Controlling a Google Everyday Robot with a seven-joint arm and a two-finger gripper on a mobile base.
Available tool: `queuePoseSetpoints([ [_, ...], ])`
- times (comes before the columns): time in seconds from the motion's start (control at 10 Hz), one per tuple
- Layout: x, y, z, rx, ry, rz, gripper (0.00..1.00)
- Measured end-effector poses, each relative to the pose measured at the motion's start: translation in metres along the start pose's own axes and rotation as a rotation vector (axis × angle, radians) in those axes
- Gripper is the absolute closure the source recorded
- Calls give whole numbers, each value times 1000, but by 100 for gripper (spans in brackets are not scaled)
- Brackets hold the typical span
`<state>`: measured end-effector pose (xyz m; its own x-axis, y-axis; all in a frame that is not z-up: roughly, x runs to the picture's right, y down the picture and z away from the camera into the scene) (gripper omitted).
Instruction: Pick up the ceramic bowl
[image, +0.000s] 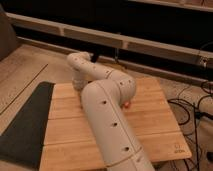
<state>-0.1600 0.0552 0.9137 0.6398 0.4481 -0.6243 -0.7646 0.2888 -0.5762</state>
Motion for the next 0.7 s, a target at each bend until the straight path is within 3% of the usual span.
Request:
queuePoseSetpoints([
  [0.2, -15, 21, -29, 27, -52, -40, 100],
  [0.4, -32, 40, -64, 80, -120, -94, 100],
  [0.5, -41, 47, -92, 134, -177, -120, 100],
  [0.7, -44, 48, -132, 226, -246, -121, 100],
])
